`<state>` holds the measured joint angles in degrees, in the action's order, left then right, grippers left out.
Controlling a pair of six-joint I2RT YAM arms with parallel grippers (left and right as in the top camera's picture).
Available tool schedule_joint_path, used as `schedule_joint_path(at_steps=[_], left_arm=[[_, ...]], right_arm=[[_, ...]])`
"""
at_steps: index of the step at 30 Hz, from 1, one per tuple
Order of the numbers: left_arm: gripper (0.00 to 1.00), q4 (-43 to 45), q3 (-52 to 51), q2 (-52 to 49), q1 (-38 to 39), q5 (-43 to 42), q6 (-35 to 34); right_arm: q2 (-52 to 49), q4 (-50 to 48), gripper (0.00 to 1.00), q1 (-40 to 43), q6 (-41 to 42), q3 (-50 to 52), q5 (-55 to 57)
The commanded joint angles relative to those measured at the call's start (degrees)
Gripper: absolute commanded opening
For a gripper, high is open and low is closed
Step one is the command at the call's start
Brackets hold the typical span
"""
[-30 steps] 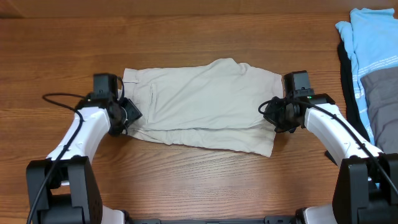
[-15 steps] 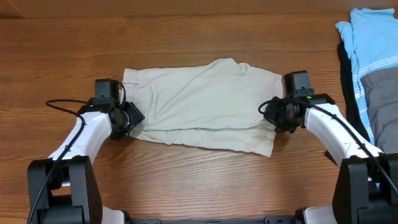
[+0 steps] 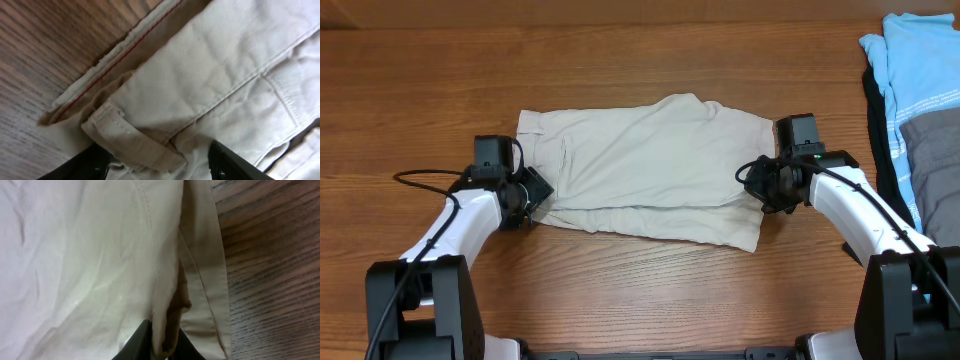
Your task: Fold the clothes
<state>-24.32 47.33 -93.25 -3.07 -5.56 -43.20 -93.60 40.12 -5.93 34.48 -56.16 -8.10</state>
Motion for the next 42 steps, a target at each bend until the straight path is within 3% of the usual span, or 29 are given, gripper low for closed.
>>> schedule_joint_path(at_steps=[1, 14, 36, 38, 39, 40, 41, 42], left_arm=[[0.65, 2.16, -2.38, -0.55, 0.09, -0.04, -1.62], [0.61, 3.48, -1.53, 9.05, 0.09, -2.4, -1.64], [0.64, 4.44, -1.88, 3.3, 0.09, -1.49, -4.9], [0.49, 4.52, -1.88, 3.3, 0.09, -1.51, -5.31], [0.34, 4.72, -1.88, 3.3, 0.09, -1.51, -5.29], [0.21, 4.83, -1.88, 3.3, 0.09, -1.51, -5.29], [0.1, 4.85, -1.88, 3.3, 0.09, -1.51, -5.22], [0.04, 4.81, -1.88, 3.3, 0.09, -1.53, -5.05]], right_arm=[[1.14, -0.13, 0.15, 0.28, -0.26, -1.22, 0.59], [1.14, -0.13, 0.15, 0.28, -0.26, -1.22, 0.57], [1.14, 0.07, 0.16, 0.28, -0.46, -1.22, 0.59], [1.14, 0.04, 0.16, 0.28, -0.46, -1.22, 0.63], [1.14, 0.02, 0.15, 0.28, -0.46, -1.22, 0.63], [1.14, -0.07, 0.13, 0.28, -0.46, -1.22, 0.68], [1.14, -0.13, 0.05, 0.28, -0.44, -1.22, 0.96], [1.14, -0.13, 0.04, 0.28, -0.44, -1.22, 1.01]])
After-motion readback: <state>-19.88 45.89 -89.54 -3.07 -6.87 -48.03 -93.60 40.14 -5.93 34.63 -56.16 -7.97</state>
